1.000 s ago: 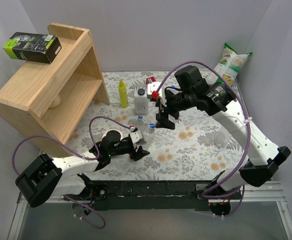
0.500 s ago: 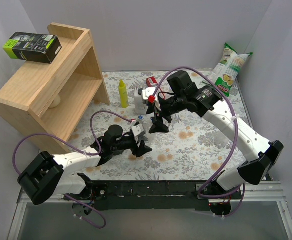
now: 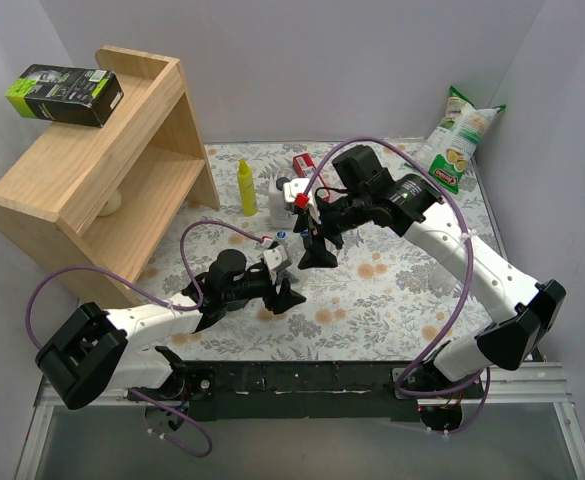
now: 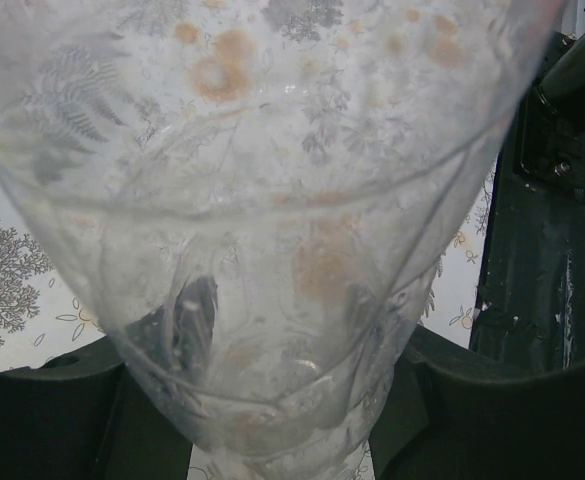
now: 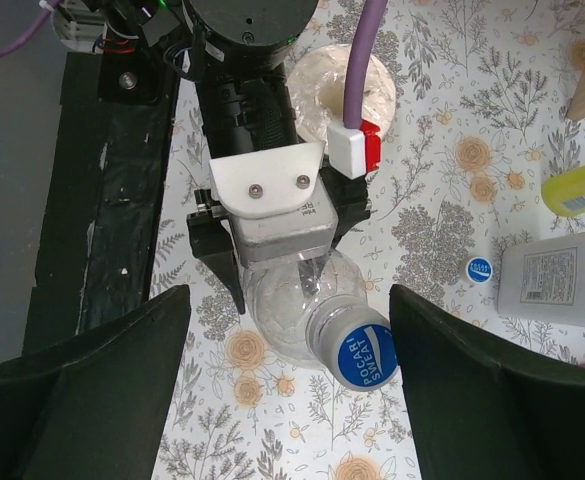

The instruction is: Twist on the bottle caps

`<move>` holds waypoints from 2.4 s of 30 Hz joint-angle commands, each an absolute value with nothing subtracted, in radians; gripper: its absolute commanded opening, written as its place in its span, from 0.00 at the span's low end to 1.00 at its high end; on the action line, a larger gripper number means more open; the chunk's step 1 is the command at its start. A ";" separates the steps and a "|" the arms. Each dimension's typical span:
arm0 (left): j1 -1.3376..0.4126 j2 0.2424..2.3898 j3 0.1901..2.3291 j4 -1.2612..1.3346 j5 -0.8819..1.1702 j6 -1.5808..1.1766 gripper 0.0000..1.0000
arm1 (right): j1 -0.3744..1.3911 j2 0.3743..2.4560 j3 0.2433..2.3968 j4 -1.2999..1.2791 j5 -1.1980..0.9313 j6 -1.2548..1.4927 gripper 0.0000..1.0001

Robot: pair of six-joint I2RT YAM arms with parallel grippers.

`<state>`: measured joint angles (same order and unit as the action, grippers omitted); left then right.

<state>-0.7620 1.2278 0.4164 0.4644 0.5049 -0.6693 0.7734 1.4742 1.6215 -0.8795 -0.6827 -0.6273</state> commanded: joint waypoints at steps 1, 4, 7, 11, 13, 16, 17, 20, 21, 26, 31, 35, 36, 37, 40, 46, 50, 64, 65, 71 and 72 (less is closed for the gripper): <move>-0.759 1.223 0.446 0.499 0.488 -0.701 0.00 | 0.772 1.431 1.617 -0.880 -0.680 -0.618 0.86; -0.758 1.221 0.446 0.500 0.483 -0.699 0.00 | 0.773 1.427 1.609 -0.882 -0.669 -0.617 0.86; -0.758 1.218 0.445 0.500 0.477 -0.696 0.00 | 0.773 1.420 1.603 -0.882 -0.654 -0.617 0.86; -0.759 1.220 0.446 0.502 0.488 -0.692 0.00 | 0.773 1.420 1.592 -0.870 -0.646 -0.611 0.85; -0.758 1.220 0.445 0.502 0.491 -0.686 0.00 | 0.773 1.427 1.594 -0.865 -0.641 -0.604 0.86; -0.758 1.221 0.448 0.502 0.509 -0.669 0.00 | 0.772 1.434 1.595 -0.854 -0.629 -0.601 0.85; -0.759 1.224 0.448 0.502 0.512 -0.664 0.00 | 0.773 1.437 1.597 -0.850 -0.627 -0.601 0.85; -0.759 1.224 0.449 0.502 0.526 -0.641 0.00 | 0.772 1.445 1.601 -0.844 -0.612 -0.600 0.85; -0.759 1.224 0.449 0.502 0.526 -0.638 0.00 | 0.772 1.447 1.600 -0.841 -0.601 -0.601 0.86; -0.759 1.224 0.445 0.515 0.522 -0.653 0.00 | 0.773 1.462 1.609 -0.851 -0.589 -0.610 0.85; -0.753 1.218 0.431 0.535 0.488 -0.712 0.00 | 0.773 1.465 1.611 -0.874 -0.592 -0.621 0.85; -0.752 1.218 0.426 0.549 0.486 -0.742 0.00 | 0.770 1.468 1.606 -0.897 -0.588 -0.632 0.85; -0.750 1.216 0.426 0.554 0.485 -0.747 0.00 | 0.772 1.467 1.605 -0.900 -0.588 -0.632 0.85; -0.752 1.218 0.425 0.558 0.485 -0.758 0.00 | 0.773 1.466 1.603 -0.900 -0.584 -0.634 0.85; -0.750 1.221 0.420 0.565 0.489 -0.770 0.00 | 0.773 1.460 1.589 -0.899 -0.568 -0.632 0.85; -0.749 1.218 0.417 0.568 0.482 -0.769 0.00 | 0.759 1.453 1.551 -0.907 -0.494 -0.629 0.85; -0.749 1.215 0.417 0.558 0.491 -0.761 0.00 | 0.712 1.474 1.581 -0.923 -0.502 -0.608 0.85; -0.749 1.236 0.439 0.528 0.548 -0.729 0.00 | 0.699 1.473 1.683 -0.910 -0.769 -0.709 0.89; -0.749 1.241 0.440 0.529 0.551 -0.727 0.00 | 0.701 1.474 1.681 -0.908 -0.770 -0.707 0.89; -0.749 1.252 0.445 0.535 0.563 -0.735 0.00 | 0.716 1.477 1.661 -0.893 -0.756 -0.712 0.91; -0.749 1.252 0.446 0.535 0.564 -0.736 0.00 | 0.722 1.479 1.660 -0.894 -0.755 -0.715 0.91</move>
<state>-0.7540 1.2514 0.4164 0.5236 0.5404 -0.7437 0.7086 1.4815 1.6363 -0.9100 -0.7246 -0.6937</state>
